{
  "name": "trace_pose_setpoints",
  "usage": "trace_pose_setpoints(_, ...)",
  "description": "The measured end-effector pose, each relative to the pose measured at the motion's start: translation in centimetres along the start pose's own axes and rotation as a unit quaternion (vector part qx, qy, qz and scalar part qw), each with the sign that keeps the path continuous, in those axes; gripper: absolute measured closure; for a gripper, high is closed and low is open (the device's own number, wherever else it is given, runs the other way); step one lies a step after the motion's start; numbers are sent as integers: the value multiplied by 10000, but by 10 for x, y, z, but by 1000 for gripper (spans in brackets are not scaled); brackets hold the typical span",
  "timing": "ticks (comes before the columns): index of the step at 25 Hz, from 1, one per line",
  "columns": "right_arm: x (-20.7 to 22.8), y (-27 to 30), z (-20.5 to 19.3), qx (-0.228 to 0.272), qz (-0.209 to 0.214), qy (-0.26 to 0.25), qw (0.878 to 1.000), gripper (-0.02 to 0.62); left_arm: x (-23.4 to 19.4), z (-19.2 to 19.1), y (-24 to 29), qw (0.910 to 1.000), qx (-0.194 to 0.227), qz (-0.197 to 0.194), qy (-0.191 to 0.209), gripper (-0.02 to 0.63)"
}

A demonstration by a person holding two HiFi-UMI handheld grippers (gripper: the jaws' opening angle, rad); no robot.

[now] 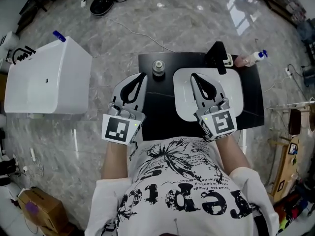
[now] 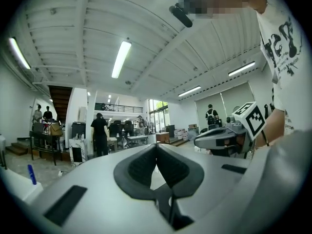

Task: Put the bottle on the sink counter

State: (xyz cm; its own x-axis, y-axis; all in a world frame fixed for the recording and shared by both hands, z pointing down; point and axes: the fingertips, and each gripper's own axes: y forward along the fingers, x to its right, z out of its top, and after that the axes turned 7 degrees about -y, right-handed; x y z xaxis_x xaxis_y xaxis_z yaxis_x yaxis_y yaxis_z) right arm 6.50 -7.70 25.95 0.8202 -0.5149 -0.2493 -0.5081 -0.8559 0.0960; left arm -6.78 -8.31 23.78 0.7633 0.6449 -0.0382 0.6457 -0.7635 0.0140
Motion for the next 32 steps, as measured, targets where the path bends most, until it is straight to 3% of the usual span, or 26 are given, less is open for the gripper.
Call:
trace_pose_setpoints(4,1,-7,12,67,-75,-118,9999,580,11,13,-4,9994,311,-88,-119,592)
trace_pose_setpoints(11,-3,-12,18,71,-16,-149,9999,581,9,21,-10,9992,366,57,-166,592)
trace_pose_setpoints(16,1,-13,16,66,7,-84,9999,581,12,9,-8,10000,-60,1,-6,592)
trace_pose_setpoints(24,11,-10,5,18,-209,80,9997,583,7,3,-2,9997,-198,174,16,591)
trace_pose_setpoints(32,9,-5,-3,26,-147,61,9999,581,0,-6,2,9993,-287,231,-31,591)
